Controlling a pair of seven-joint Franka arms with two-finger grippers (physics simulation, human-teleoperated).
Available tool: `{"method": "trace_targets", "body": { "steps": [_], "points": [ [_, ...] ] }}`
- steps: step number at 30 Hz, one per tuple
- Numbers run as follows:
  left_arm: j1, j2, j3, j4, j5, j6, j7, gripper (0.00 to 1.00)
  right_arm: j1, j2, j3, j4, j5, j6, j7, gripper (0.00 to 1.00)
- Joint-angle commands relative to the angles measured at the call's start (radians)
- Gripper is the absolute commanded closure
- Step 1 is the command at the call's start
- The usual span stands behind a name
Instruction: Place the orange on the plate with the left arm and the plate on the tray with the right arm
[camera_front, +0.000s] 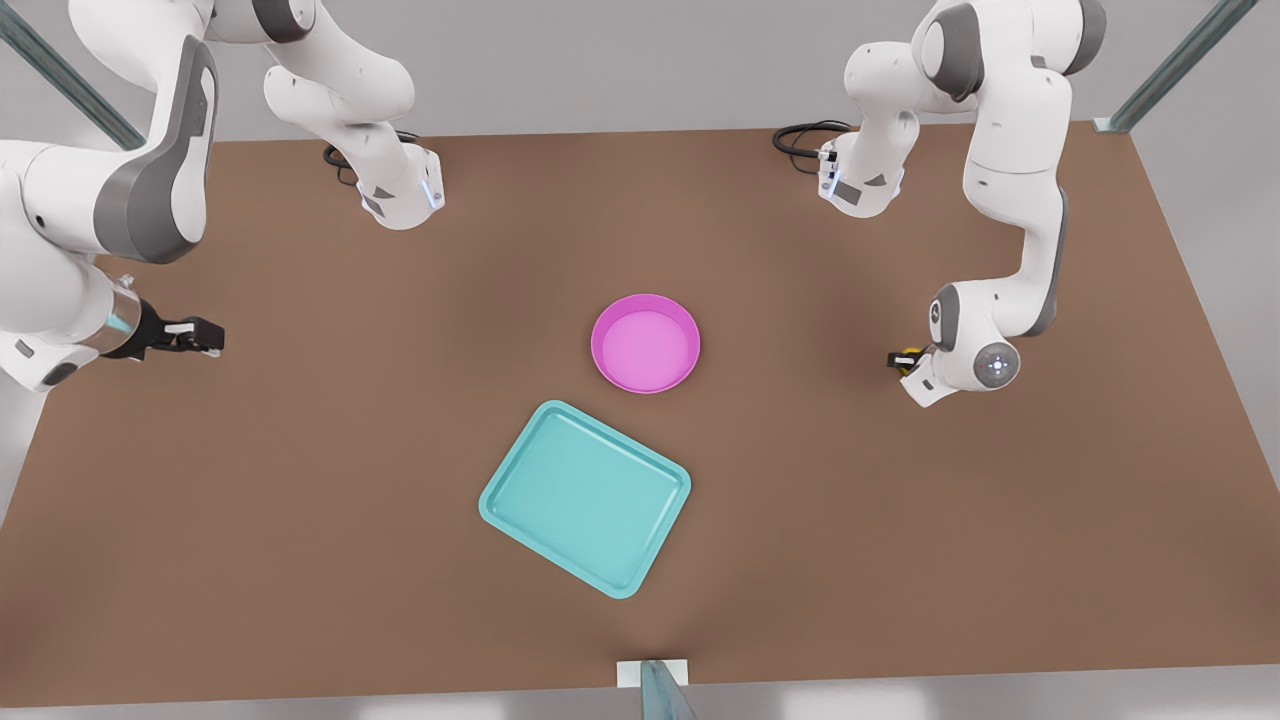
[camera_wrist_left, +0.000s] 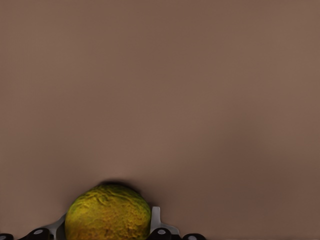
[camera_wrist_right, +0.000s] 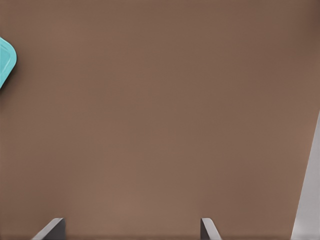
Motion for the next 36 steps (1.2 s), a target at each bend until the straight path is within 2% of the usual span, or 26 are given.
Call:
{"method": "trace_targets", "body": {
  "steps": [1,3,5,8,10,11,13,16,18,24,25,26,30,31,32,33,34,35,36],
  "points": [
    [0.000,0.001,0.000,0.002,-0.001,0.002,0.008,0.25,0.002,0.000,-0.001,0.001,0.001,0.001,-0.003,0.00],
    [0.000,-0.003,0.000,0.002,-0.003,-0.001,0.005,0.27,0.002,0.000,-0.001,0.001,0.001,0.001,-0.003,0.00],
    [-0.016,-0.029,0.000,0.003,-0.003,-0.012,-0.038,0.35,0.002,0.000,-0.001,0.001,0.001,0.001,-0.003,0.00],
    [-0.101,-0.144,0.000,0.015,-0.003,-0.078,-0.132,0.32,0.000,0.000,-0.001,0.001,0.001,-0.001,-0.003,0.00],
    [-0.236,-0.176,-0.004,0.048,-0.012,-0.133,-0.263,0.31,0.002,0.002,-0.001,0.001,0.001,-0.001,-0.003,0.00],
    [-0.331,-0.168,-0.005,0.072,-0.014,-0.150,-0.312,0.31,0.002,0.002,-0.001,0.001,0.001,0.001,-0.003,0.00],
    [-0.454,-0.138,-0.040,0.224,-0.015,-0.351,-0.426,0.30,0.002,0.002,-0.001,0.001,0.001,0.001,-0.003,0.00],
    [-0.559,-0.010,-0.212,0.439,-0.021,-0.457,-0.675,0.28,0.000,0.003,-0.001,0.001,0.003,0.002,-0.003,0.00],
    [-0.574,0.089,-0.255,0.561,-0.031,-0.457,-0.773,0.28,0.000,0.003,-0.001,0.001,0.001,0.002,-0.003,0.00],
    [-0.602,0.169,-0.255,0.580,-0.041,-0.281,-0.856,0.28,0.000,0.003,-0.001,0.001,0.001,0.001,-0.003,0.00],
    [-0.602,0.178,-0.256,0.580,-0.041,-0.245,-0.877,0.27,0.000,0.003,-0.001,0.001,0.001,0.002,-0.003,0.00],
    [-0.605,0.183,-0.256,0.580,-0.047,-0.227,-0.899,0.00,0.000,0.006,-0.001,0.001,0.001,0.002,-0.003,0.00],
    [-0.615,0.140,-0.256,0.578,-0.046,-0.244,-0.920,0.00,0.000,0.009,-0.001,0.001,0.003,0.002,-0.003,0.00],
    [-0.599,0.076,-0.221,0.646,-0.046,-0.463,-0.859,0.00,0.002,0.009,-0.001,0.001,0.003,0.002,-0.003,0.00],
    [-0.583,0.051,-0.088,0.816,-0.050,-0.774,-0.644,0.00,0.000,0.009,-0.002,0.001,0.003,0.001,-0.003,0.00],
    [-0.582,0.048,0.057,0.934,-0.073,-0.926,-0.506,0.00,0.002,0.009,-0.001,-0.001,0.003,-0.001,-0.003,0.00],
    [-0.580,0.045,0.198,1.016,-0.075,-1.027,-0.351,0.00,0.006,0.014,-0.001,-0.024,0.011,0.001,-0.003,0.00],
    [-0.582,0.045,0.274,1.045,-0.075,-1.067,-0.275,0.00,0.014,0.014,-0.001,-0.066,0.027,0.008,-0.003,0.00],
    [-0.580,0.045,0.385,1.060,-0.077,-1.103,-0.190,0.00,0.032,0.025,-0.001,-0.139,0.133,0.022,-0.003,0.00]
  ]
}}
